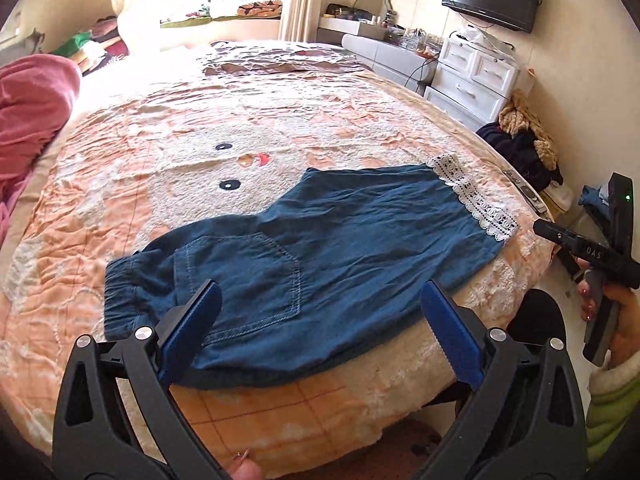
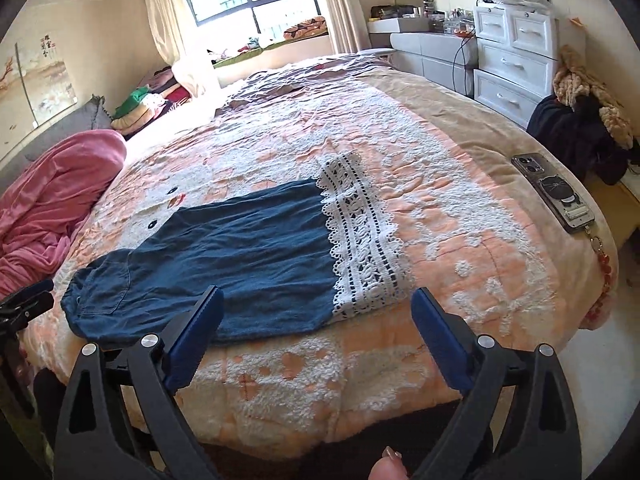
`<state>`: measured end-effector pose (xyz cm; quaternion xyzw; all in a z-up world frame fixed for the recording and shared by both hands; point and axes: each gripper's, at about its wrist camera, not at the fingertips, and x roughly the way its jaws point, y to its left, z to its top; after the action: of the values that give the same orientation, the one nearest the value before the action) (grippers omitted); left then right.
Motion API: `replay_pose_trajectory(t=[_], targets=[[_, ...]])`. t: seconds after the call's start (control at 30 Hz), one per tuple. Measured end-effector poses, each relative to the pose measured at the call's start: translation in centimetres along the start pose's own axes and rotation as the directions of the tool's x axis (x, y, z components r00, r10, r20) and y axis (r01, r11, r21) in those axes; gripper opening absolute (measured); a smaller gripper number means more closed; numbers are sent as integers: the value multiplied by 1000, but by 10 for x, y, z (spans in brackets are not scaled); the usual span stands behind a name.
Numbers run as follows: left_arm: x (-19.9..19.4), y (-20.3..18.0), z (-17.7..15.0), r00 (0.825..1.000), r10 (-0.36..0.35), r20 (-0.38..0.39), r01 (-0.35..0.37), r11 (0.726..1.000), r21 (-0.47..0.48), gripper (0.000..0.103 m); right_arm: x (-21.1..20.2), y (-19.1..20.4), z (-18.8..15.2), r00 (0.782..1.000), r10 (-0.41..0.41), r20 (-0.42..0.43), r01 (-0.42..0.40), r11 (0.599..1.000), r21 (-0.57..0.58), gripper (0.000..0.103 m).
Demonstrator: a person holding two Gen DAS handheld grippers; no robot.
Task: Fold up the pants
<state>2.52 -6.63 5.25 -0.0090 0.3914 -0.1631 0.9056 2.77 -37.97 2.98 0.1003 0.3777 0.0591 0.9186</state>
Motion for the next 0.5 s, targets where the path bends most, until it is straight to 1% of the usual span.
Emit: replay_pose_trajectory(t=[0.23, 0.4, 0.5], targets=[[31, -37, 20, 998, -33, -44, 36, 997, 65, 94, 3, -12, -1, 1000, -27, -2, 27, 999, 34, 95], [56, -61, 28, 996, -52, -78, 60, 992, 113, 94, 12, -18, -4, 1000, -7, -16, 8, 997, 75, 95], [72, -73, 34, 992, -79, -99, 92, 987, 133, 94, 19, -23, -6, 1000, -1, -20, 3, 994, 113, 95]])
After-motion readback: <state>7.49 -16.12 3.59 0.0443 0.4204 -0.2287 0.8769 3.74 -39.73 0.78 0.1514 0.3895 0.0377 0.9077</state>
